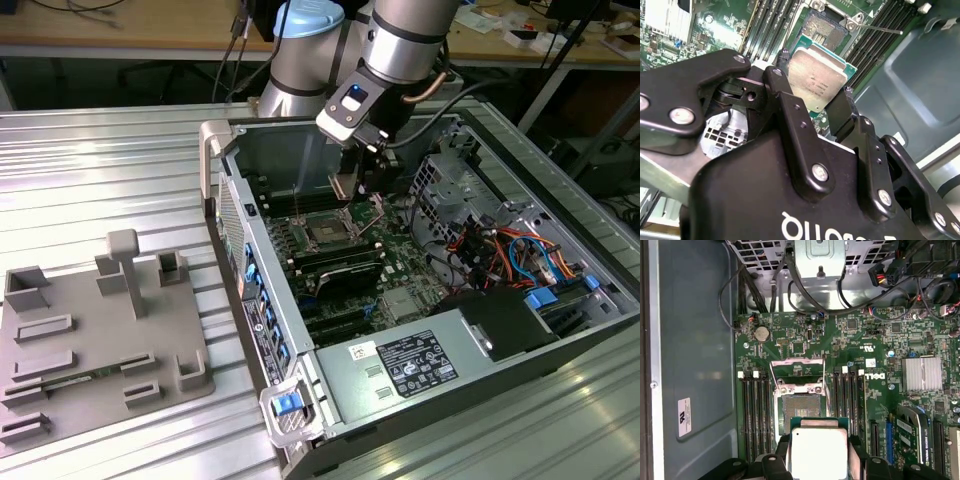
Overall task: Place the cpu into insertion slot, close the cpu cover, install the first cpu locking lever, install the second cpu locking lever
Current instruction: 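Place the cpu into insertion slot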
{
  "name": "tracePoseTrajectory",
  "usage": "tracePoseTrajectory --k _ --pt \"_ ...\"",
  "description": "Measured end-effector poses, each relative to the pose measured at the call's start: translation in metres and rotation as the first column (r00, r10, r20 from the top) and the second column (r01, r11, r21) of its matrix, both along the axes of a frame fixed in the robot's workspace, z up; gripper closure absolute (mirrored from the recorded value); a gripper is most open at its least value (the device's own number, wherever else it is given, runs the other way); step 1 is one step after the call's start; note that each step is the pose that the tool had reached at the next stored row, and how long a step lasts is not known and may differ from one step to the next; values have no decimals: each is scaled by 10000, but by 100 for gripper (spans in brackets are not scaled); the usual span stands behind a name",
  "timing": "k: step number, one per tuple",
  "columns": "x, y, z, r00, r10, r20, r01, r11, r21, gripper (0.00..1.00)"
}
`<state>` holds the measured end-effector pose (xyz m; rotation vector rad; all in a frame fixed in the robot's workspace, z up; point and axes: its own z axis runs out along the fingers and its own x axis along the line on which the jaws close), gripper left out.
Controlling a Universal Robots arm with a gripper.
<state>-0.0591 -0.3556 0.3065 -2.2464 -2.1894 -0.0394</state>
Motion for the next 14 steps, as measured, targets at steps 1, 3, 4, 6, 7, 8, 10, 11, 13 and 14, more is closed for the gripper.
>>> tracePoseTrajectory --k 1,3,4,6,7,8,10,11,13,14 --pt "0 0 -14 9998 201 0 -201 9998 0 45" --pt "0 1 -34 9981 624 0 -624 9981 -1 45" --pt "0 3 -39 9973 728 0 -728 9973 -2 45" --pt "0 9 -48 9966 829 0 -829 9966 -1 45" --pt "0 13 -53 9961 877 0 -877 9961 0 45" --pt "0 15 -56 9957 924 0 -924 9957 0 45" --pt "0 17 -60 9953 973 -1 -973 9953 -2 45" --pt "0 17 -60 9953 973 -2 -973 9953 -2 45" --pt "0 17 -68 9950 994 -1 -994 9950 0 45" --pt "0 18 -69 9950 995 -1 -995 9950 -1 45"
